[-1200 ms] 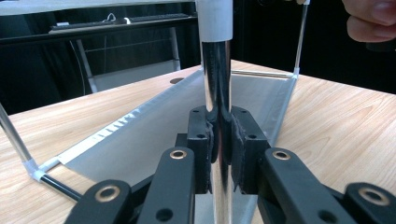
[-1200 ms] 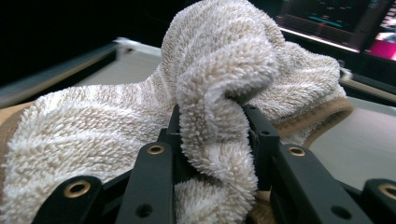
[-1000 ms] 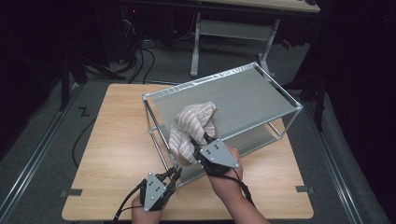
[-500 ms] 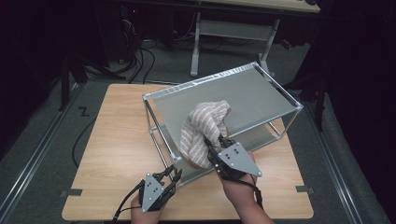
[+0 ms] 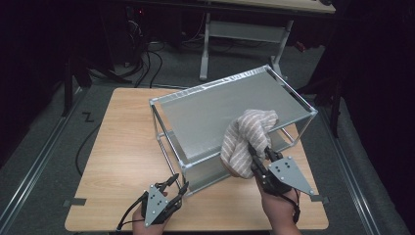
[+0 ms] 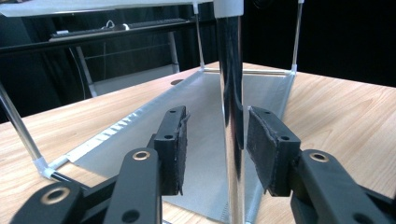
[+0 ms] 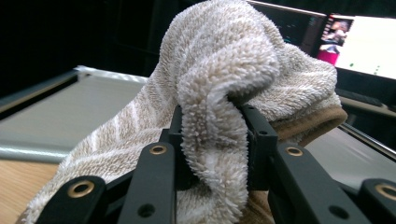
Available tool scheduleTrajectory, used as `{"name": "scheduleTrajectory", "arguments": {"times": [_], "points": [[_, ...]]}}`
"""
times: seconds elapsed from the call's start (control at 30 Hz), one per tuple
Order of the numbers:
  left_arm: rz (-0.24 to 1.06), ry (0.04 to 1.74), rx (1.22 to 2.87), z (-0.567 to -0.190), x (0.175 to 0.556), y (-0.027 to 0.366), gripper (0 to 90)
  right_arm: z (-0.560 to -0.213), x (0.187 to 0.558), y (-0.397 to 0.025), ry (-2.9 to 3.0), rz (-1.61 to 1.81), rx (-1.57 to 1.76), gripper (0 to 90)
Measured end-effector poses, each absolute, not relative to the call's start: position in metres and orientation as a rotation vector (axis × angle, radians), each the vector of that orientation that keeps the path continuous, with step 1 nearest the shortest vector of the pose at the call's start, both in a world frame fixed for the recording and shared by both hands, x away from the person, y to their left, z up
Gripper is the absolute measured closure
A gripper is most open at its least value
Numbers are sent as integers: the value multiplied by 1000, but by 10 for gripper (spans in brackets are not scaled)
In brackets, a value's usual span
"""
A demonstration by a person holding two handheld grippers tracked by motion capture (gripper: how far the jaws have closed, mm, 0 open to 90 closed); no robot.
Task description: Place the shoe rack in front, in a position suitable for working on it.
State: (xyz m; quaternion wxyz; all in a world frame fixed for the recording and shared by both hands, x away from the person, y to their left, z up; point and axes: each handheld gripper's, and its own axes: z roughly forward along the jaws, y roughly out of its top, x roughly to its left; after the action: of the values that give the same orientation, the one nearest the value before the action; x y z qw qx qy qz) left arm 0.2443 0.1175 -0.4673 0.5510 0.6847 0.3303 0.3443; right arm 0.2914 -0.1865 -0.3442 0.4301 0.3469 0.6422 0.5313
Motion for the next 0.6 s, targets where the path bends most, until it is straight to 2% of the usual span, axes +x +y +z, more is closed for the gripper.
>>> {"name": "scheduleTrajectory", "arguments": {"times": [0.27,0.6], "points": [[807,771,1642,-469,246,115,588,-353,287,-220,1556,1287,944,694],[799,776,1639,-469,246,114,588,-374,288,-234,1573,1229,1003,694]]}}
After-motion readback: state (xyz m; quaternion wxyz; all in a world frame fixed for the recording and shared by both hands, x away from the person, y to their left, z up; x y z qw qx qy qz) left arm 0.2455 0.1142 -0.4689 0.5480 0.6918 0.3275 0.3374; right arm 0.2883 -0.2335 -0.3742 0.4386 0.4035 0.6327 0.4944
